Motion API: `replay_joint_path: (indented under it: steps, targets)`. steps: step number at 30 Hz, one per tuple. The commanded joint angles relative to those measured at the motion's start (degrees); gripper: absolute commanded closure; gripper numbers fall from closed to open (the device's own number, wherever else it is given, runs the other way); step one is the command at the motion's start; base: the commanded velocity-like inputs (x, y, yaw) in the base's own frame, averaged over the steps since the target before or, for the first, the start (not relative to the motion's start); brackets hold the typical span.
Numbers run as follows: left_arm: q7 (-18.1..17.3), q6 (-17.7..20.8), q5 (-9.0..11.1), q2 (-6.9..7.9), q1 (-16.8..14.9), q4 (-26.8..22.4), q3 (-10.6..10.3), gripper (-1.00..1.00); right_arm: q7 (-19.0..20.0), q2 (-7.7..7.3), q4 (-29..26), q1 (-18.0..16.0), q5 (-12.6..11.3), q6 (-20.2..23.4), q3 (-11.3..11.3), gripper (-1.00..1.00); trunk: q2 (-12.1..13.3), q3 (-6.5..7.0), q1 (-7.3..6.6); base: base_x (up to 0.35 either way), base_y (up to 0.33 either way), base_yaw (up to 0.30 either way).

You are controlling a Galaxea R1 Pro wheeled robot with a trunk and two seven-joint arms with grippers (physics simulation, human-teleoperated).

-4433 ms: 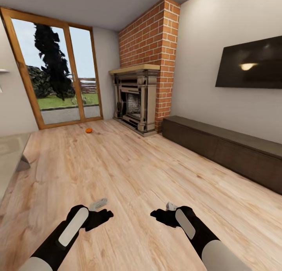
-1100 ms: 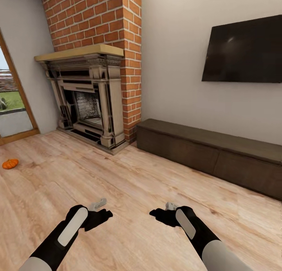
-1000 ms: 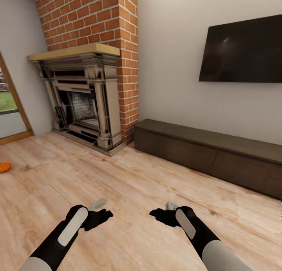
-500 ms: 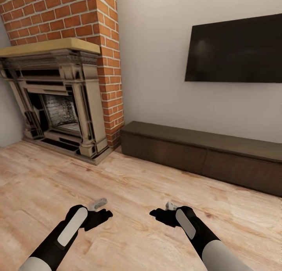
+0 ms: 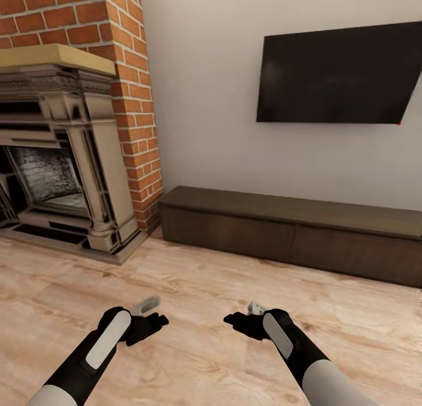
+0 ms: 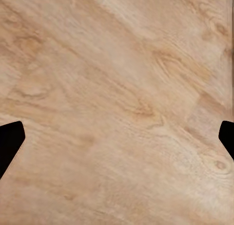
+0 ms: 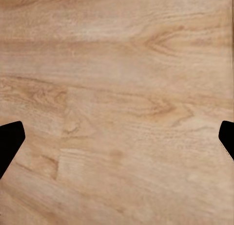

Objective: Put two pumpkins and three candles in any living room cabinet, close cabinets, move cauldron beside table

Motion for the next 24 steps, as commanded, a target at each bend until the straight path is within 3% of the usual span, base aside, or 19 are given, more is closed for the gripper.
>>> replay_joint_path:
  steps: [1,24]
  targets:
    - [0.56,-0.05,0.6,0.06,-0.02,-0.07,-0.16,-1.0,-0.28,-0.03,-0.04,-0.05,-0.32,0.14,0.09,-1.0,-0.02,-0.06,0.02,0.282,0.215,-0.293]
    - [0.57,-0.05,0.6,0.08,-0.02,-0.1,-0.17,-1.0,2.53,-0.05,-0.04,-0.05,-0.24,0.05,0.05,-1.0,-0.02,-0.06,0.02,0.275,0.221,-0.293]
